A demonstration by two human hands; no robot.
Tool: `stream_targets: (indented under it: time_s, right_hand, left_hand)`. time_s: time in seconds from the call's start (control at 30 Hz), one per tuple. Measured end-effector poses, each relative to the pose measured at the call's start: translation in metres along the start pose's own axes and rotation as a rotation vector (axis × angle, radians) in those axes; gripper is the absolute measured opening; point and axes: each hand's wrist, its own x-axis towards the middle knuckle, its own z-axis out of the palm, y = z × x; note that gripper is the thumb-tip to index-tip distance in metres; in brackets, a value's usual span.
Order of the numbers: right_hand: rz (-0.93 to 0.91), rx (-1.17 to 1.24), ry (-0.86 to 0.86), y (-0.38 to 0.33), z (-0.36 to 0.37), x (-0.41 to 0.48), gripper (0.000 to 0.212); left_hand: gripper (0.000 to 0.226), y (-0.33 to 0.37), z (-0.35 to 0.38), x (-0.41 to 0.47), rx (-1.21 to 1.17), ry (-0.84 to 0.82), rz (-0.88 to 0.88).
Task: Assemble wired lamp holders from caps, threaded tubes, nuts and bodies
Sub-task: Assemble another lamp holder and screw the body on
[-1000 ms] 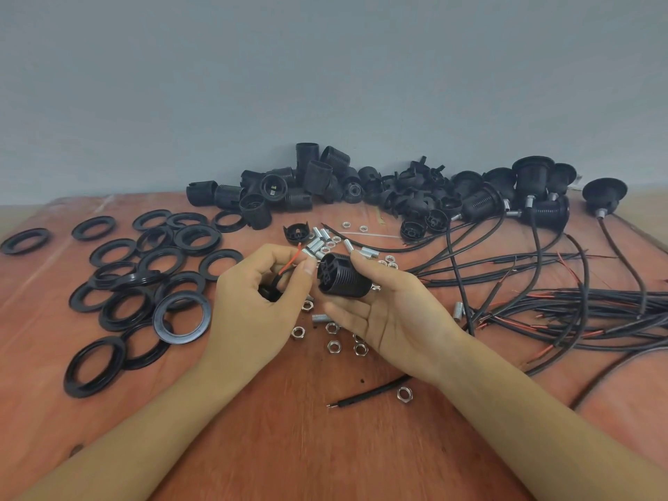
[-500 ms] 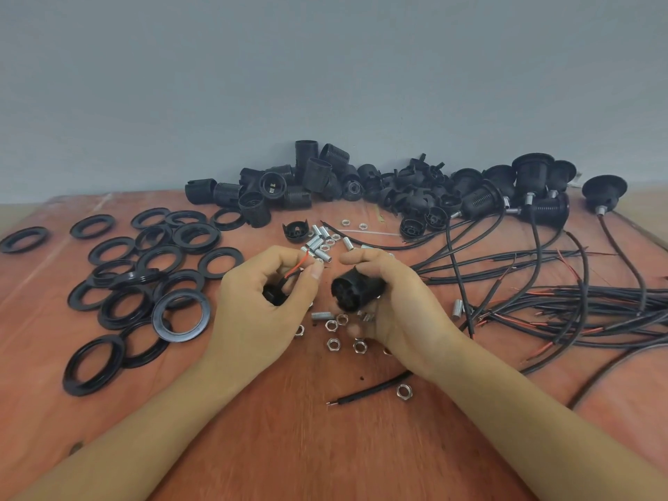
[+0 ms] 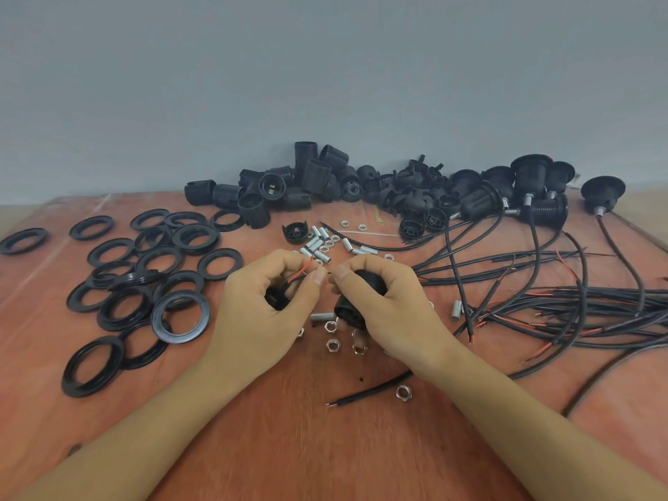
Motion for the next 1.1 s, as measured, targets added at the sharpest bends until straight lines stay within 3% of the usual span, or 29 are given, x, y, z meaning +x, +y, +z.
stream_targets:
  time_s: [0.23, 0.43, 0.53, 0.6, 0.67, 0.9, 1.1]
  right_hand:
    - [-0.042, -0.051, 0.029, -0.001, -0.001, 0.000, 0.026]
    - [0.040, -0.017, 0.060, -0.006, -0.001, 0.000, 0.028]
    - [0.219, 0.312, 0.127, -0.014, -0.005, 0.003, 0.020]
    - [0.320, 0.627, 0.081, -0.020, -0.010, 0.005, 0.016]
    - [0.380, 0.754, 0.007, -0.021, -0.013, 0.005, 0.021]
    - [0.523, 0.666, -0.072, -0.010, -0.005, 0.004, 0.046]
    - [0.534, 0.623, -0.146, -0.004, -0.002, 0.004, 0.059]
  left_hand:
    - [0.009, 0.000, -0.001, -0.001, 0.001, -0.015, 0.011]
    - [0.005, 0.000, 0.001, 0.000, 0.018, -0.003, 0.004]
    - [0.008, -0.001, -0.001, 0.002, 0.037, 0.028, 0.018]
    - [0.007, -0.003, -0.003, 0.003, 0.042, 0.050, 0.015]
    - [0.006, -0.003, -0.004, 0.003, 0.044, 0.064, 0.027]
    - [0.009, 0.004, -0.001, -0.001, 0.114, 0.036, 0.100]
    - [0.010, 0.011, 0.000, -0.003, 0.178, 0.000, 0.158]
